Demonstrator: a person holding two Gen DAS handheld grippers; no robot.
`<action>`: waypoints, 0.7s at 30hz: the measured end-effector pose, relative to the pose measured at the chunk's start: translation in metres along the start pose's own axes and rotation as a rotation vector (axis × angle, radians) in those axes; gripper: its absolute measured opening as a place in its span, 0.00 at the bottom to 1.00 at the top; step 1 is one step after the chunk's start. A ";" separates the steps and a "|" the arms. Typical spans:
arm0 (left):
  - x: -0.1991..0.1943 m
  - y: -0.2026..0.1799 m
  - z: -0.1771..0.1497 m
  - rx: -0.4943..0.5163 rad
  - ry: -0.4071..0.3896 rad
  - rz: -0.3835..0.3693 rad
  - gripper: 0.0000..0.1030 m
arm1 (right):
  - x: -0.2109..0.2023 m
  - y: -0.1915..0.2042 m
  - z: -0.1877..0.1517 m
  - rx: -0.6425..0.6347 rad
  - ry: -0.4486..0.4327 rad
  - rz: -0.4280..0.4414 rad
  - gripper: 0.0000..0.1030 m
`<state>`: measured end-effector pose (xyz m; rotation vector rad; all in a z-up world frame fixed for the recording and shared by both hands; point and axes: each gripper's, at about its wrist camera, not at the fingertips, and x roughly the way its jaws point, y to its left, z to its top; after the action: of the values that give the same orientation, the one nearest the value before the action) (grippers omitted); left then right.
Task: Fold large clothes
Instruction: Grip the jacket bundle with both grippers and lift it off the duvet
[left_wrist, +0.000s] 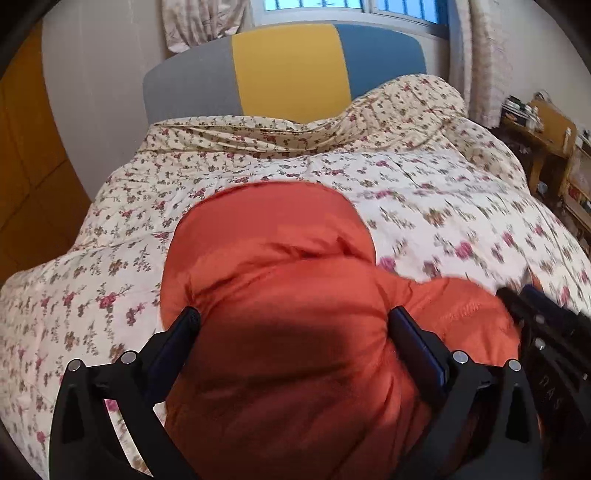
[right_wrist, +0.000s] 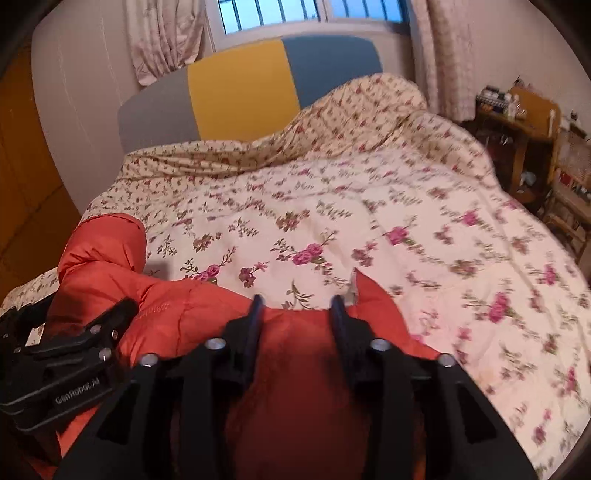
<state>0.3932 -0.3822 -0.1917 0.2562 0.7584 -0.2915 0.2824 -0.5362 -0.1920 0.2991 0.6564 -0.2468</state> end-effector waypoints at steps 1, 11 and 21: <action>-0.009 0.001 -0.005 0.014 0.004 -0.017 0.97 | -0.010 -0.001 -0.002 0.005 -0.017 0.018 0.52; -0.079 0.000 -0.079 -0.050 -0.171 -0.033 0.97 | -0.056 -0.009 -0.046 0.027 -0.085 0.060 0.53; -0.087 0.034 -0.074 -0.129 -0.070 -0.193 0.97 | -0.093 -0.027 -0.057 0.117 -0.022 0.109 0.75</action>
<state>0.2978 -0.3112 -0.1781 0.0505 0.7303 -0.4306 0.1711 -0.5292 -0.1818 0.4420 0.6030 -0.1845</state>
